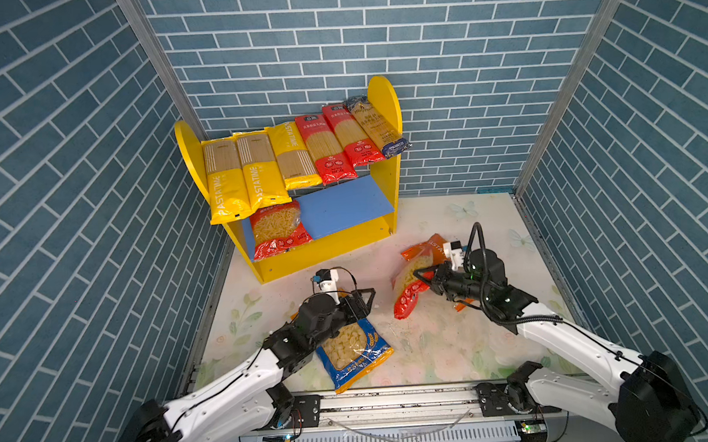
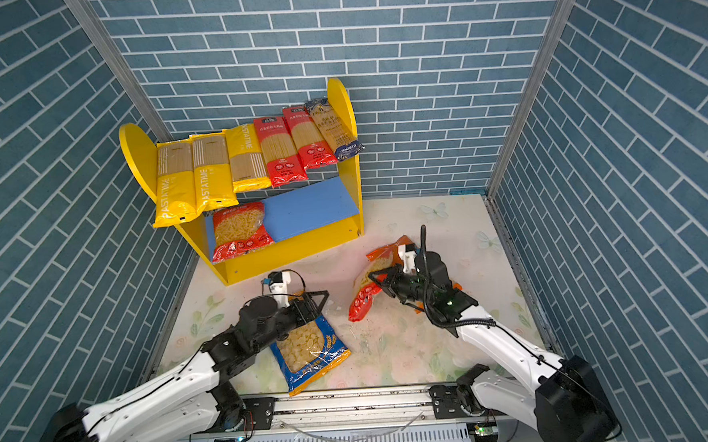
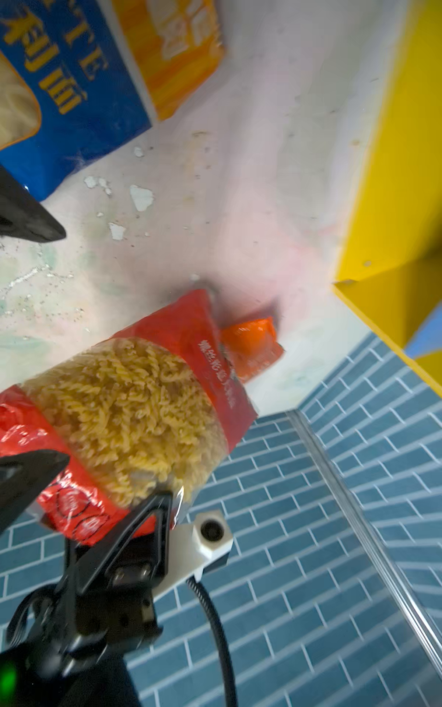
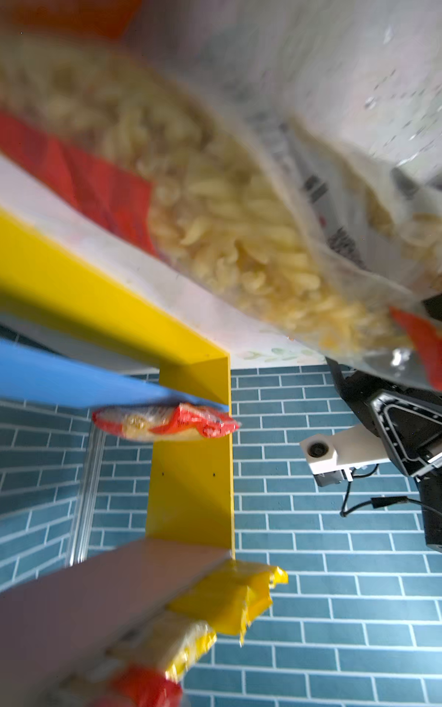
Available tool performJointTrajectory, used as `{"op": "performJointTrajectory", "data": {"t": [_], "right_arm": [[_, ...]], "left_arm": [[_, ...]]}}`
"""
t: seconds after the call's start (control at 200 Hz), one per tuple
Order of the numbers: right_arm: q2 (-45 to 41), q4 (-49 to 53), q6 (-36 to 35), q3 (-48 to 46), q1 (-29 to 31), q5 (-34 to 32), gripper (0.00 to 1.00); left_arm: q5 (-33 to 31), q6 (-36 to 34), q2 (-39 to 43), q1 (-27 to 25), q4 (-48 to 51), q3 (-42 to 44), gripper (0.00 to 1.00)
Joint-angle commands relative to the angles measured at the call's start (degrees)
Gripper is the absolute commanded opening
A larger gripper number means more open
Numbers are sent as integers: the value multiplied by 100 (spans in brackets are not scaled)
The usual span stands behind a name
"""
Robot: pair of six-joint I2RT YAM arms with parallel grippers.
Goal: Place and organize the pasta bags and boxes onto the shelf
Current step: 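Push the red fusilli bag onto the blue lower shelf beside the other red bag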
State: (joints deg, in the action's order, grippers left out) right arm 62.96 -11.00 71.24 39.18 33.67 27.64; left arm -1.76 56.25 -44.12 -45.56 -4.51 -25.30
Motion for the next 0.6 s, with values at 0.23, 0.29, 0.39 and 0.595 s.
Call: {"op": "performJointTrajectory", "data": {"t": [0.23,0.29,0.39,0.595], "right_arm": [[1786,-1096,-842,2889,402,646,0],[2199,-1391,-796,3307,447,704,0],[2839,-1997,-630,3975,516,755,0],[3999,-2760,-259,5258,711,1023,0]], "left_arm": [[-587,-658,1810,835,2655,-256,85],[-538,-618,1810,856,2607,-180,84],[-223,-370,1785,854,1943,265,82],[-108,-76,1483,845,750,854,82]]}}
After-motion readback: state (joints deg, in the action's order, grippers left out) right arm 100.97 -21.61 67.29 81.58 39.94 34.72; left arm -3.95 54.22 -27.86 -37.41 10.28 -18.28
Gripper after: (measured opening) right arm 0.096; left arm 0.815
